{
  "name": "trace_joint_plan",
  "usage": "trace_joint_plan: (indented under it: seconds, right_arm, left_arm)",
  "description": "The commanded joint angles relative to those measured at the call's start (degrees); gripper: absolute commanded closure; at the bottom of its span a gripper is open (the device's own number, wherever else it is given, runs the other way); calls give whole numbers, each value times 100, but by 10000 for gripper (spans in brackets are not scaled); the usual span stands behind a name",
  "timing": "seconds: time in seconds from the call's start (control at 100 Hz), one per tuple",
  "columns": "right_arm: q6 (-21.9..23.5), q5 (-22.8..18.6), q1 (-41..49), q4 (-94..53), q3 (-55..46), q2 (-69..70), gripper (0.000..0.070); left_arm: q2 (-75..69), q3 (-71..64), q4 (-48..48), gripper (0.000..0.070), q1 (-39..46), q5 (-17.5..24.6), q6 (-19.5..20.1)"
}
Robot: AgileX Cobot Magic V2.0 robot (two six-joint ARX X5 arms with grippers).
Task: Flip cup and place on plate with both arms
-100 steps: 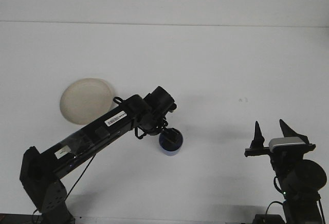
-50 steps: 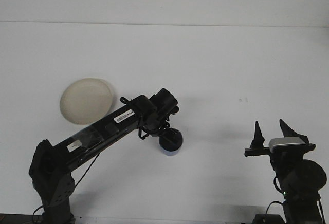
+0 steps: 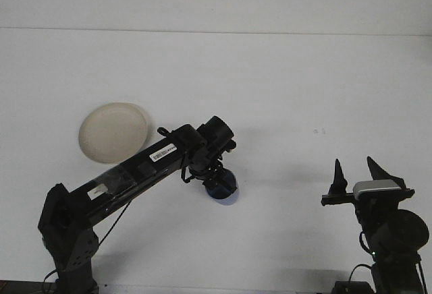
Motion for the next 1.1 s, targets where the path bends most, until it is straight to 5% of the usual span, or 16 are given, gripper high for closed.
trace_joint_plan:
  seconds: [0.0,0.33,1.09]
  right_arm:
    - [79,7,9,48,22,17,220]
    - [79,9,4,50,22,17,220]
    - [79,138,4,52,22,17,220]
  left_arm:
    - [98,326,-109,694,37,-9,81]
    - [76,1958,-1296,694,955,-1202,203]
    - [76,2535,-1749,694,4299,-1233,212]
